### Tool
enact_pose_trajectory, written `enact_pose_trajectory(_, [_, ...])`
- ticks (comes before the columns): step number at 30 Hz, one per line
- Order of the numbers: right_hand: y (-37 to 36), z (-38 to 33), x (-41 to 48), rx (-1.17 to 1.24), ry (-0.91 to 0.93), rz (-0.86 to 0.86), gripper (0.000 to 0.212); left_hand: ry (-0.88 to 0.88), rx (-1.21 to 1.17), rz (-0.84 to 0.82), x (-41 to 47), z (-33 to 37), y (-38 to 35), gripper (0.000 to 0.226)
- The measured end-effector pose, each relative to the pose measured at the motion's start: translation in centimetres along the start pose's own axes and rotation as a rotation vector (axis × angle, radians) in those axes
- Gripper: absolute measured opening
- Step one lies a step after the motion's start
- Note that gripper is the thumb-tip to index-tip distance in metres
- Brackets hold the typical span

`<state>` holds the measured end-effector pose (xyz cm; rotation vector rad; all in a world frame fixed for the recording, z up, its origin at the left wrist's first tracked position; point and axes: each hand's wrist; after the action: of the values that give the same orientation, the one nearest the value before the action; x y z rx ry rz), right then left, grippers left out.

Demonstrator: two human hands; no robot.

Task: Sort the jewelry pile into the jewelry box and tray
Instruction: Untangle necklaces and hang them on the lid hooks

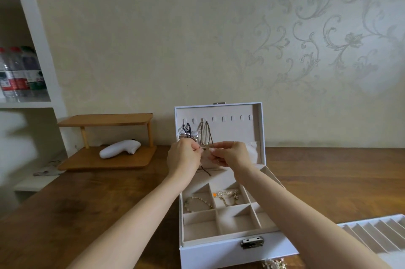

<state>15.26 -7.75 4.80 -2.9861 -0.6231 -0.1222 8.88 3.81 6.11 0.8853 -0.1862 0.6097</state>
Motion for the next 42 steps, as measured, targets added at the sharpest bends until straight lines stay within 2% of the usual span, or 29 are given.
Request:
enact_pose_trajectory(5, [-0.1, 0.4, 0.3, -0.201, 0.094, 0.104, 0.007, 0.002, 0.038, -0.008, -0.1, -0.5, -0.3, 0.026])
enact_pose_trajectory(10, [0.1, 0.9, 0.7, -0.264, 0.107, 0.124, 0.01, 0.003, 0.058, -0.018, -0.1, -0.5, -0.4, 0.024])
enact_pose_trajectory(14, [0.0, 1.0, 0.4, -0.196, 0.083, 0.101, 0.009, 0.028, 0.097, -0.015, 0.1, 0.0, -1.2, 0.022])
enact_pose_trajectory(18, [0.1, 0.7, -0.2, -0.072, 0.053, 0.045, 0.011, 0.041, 0.236, -0.01, 0.4, 0.9, -1.9, 0.025])
enact_pose_trajectory(22, [0.3, 0.9, 0.0, -0.084, 0.04, 0.076, 0.016, 0.013, 0.281, -0.012, 0.1, 0.6, -2.6, 0.013])
enact_pose_trajectory(26, [0.8, 1.1, 0.4, -0.08, 0.044, 0.105, 0.016, -0.006, 0.194, -0.006, -0.5, -0.3, -2.8, 0.004])
enact_pose_trajectory(28, [0.8, 1.0, 0.4, -0.087, 0.038, 0.106, 0.016, -0.03, 0.126, 0.03, -1.0, -0.6, -2.8, 0.01])
enact_pose_trajectory(31, [0.7, 0.9, 0.5, -0.115, 0.026, 0.089, 0.015, -0.041, -0.155, 0.061, -1.4, -0.6, -2.6, 0.012])
enact_pose_trajectory(33, [0.6, 1.0, 0.6, -0.097, 0.024, 0.083, 0.018, -0.031, -0.238, 0.051, -1.4, -0.5, -2.5, 0.012])
enact_pose_trajectory(37, [0.7, 1.1, 0.6, -0.046, 0.021, 0.076, 0.018, -0.061, -0.045, 0.011, -1.1, -1.1, -2.7, 0.028])
enact_pose_trajectory(42, [0.8, 1.0, 0.6, -0.028, 0.024, 0.052, 0.016, -0.047, 0.037, -0.118, -1.7, -1.3, -2.5, 0.028])
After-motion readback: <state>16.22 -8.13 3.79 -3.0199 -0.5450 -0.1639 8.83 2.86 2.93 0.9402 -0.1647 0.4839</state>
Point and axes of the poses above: each hand's wrist, its own x-axis towards the middle knuckle, its own y-axis out of the back of the hand, z = x × y, and after that the axes turned 5 degrees about -z, right-handed
